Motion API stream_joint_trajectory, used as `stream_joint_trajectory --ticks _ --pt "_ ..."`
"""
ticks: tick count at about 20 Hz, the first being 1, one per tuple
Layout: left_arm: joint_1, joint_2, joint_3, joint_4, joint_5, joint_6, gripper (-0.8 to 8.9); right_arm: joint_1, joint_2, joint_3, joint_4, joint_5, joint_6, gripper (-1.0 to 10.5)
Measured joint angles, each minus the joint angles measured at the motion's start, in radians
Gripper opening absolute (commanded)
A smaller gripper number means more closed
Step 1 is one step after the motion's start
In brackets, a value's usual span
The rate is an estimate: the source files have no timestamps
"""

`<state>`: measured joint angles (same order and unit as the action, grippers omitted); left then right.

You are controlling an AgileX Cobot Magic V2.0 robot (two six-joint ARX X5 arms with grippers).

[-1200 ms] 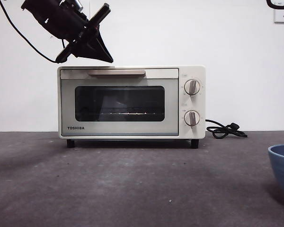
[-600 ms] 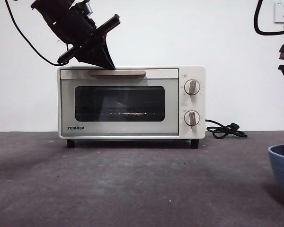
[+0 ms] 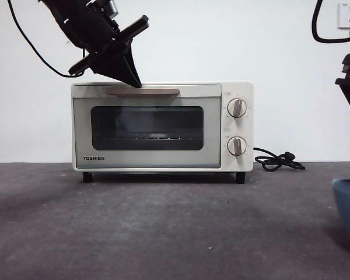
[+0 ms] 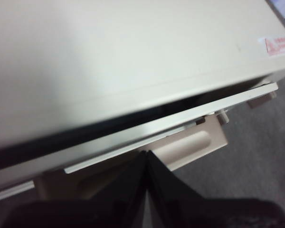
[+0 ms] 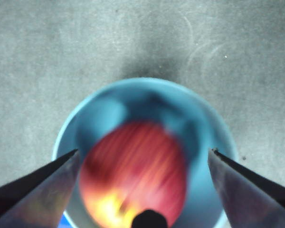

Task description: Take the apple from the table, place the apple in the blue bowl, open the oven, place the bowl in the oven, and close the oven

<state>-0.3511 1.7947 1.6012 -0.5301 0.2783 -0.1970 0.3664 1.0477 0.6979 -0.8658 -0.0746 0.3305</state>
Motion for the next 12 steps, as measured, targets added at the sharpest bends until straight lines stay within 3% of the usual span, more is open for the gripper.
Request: stream_joint_trajectory --ticks 6,8,11,12 --pt "-0.02 -0.013 0.003 -0.108 -0.018 0.031 -0.06 0.0 -0.001 0.008 -0.012 -0.021 0.002 4.9" --pt "-0.036 -0.018 0.003 -0.155 -0.041 0.048 -0.06 0.011 -0.02 0.039 -0.035 -0.037 0.004 3.4" --pt "-0.068 -0.019 -0.012 -0.186 -0.058 0.06 -0.07 0.042 -0.085 0.132 -0.048 -0.038 0.004 0.0" --pt "-0.077 -0.019 -0.019 -0.193 -0.058 0.06 -0.07 0.047 -0.105 0.161 -0.048 -0.037 0.004 -0.1"
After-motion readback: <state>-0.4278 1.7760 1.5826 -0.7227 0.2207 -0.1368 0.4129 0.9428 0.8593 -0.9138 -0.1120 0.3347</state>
